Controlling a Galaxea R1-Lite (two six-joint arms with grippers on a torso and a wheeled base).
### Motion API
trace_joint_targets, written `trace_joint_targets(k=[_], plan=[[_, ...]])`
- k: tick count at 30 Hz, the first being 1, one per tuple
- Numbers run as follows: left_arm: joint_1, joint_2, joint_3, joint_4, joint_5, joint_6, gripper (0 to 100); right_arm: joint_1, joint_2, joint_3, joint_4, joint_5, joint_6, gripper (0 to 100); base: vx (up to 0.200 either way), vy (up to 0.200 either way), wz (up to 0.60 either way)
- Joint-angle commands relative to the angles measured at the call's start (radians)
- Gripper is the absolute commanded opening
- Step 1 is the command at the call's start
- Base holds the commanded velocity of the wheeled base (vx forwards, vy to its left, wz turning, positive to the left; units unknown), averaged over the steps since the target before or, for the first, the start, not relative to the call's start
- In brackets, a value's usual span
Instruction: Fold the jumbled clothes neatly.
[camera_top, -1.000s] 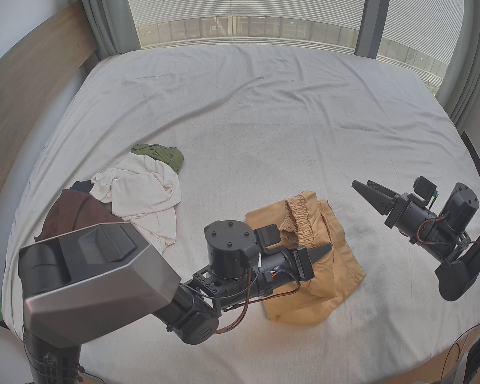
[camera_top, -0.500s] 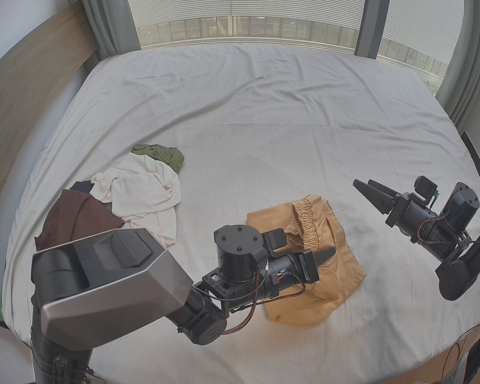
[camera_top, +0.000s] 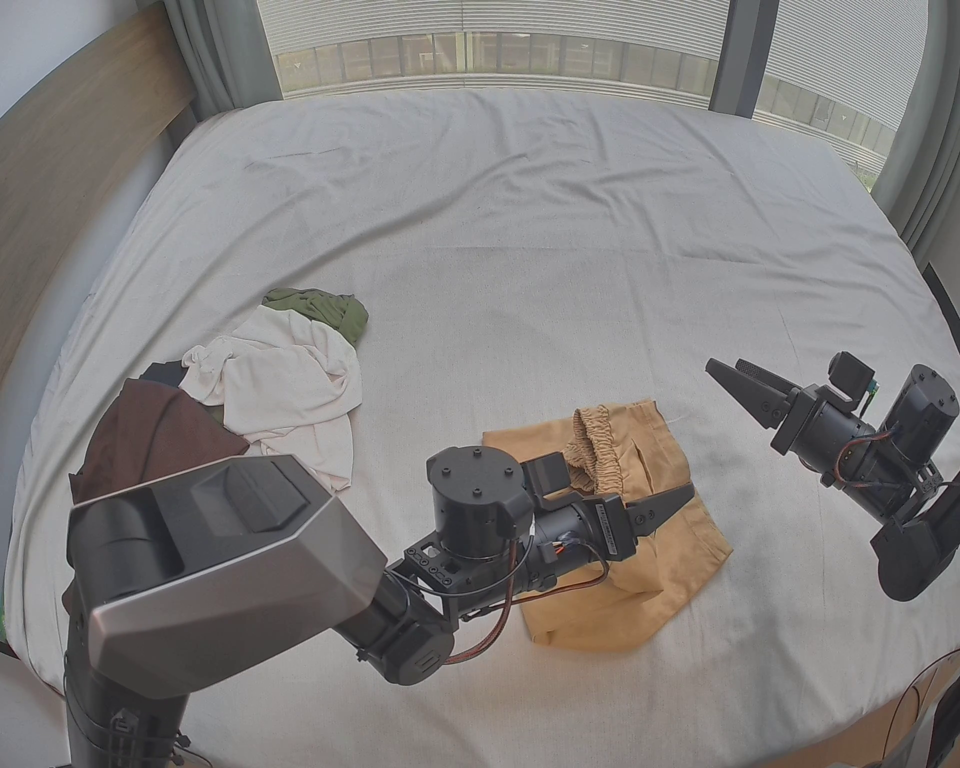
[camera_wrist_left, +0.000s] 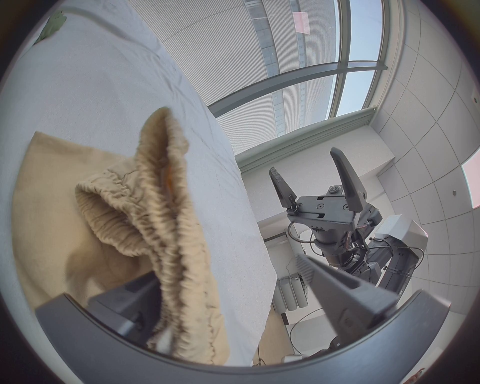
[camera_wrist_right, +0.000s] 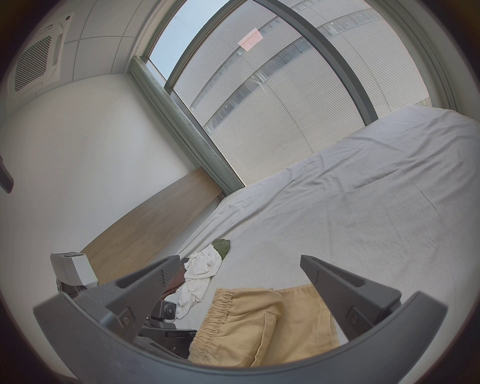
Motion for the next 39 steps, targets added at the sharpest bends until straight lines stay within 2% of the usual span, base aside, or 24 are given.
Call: trace_joint_targets(k=[1, 14, 19, 34, 39], plan=[[0.0, 0.002, -0.01, -0.001, 0.011, 0.002, 100, 0.001, 0.002, 0.001, 0.0, 0.0, -0.001, 100, 0.0, 0.0, 0.0], [-0.032, 0.025, -0.025, 0.062, 0.023, 0.024, 100, 0.01, 0.0, 0.0, 0.0, 0.0, -0.001, 100, 0.0, 0.0, 0.0], [-0.032, 0.067, -0.09, 0.091, 0.068, 0.068, 100, 0.005, 0.0, 0.003, 0.0, 0.0, -0.001, 100, 0.0, 0.0, 0.0], [-0.006, 0.047, -0.044, 0.048, 0.082, 0.073, 100, 0.002, 0.003, 0.012, 0.0, 0.001, -0.001, 100, 0.0, 0.0, 0.0], [0.019, -0.041, 0.045, 0.022, 0.086, 0.073, 100, 0.002, 0.011, 0.038, 0.004, 0.001, -0.004, 100, 0.0, 0.0, 0.0]])
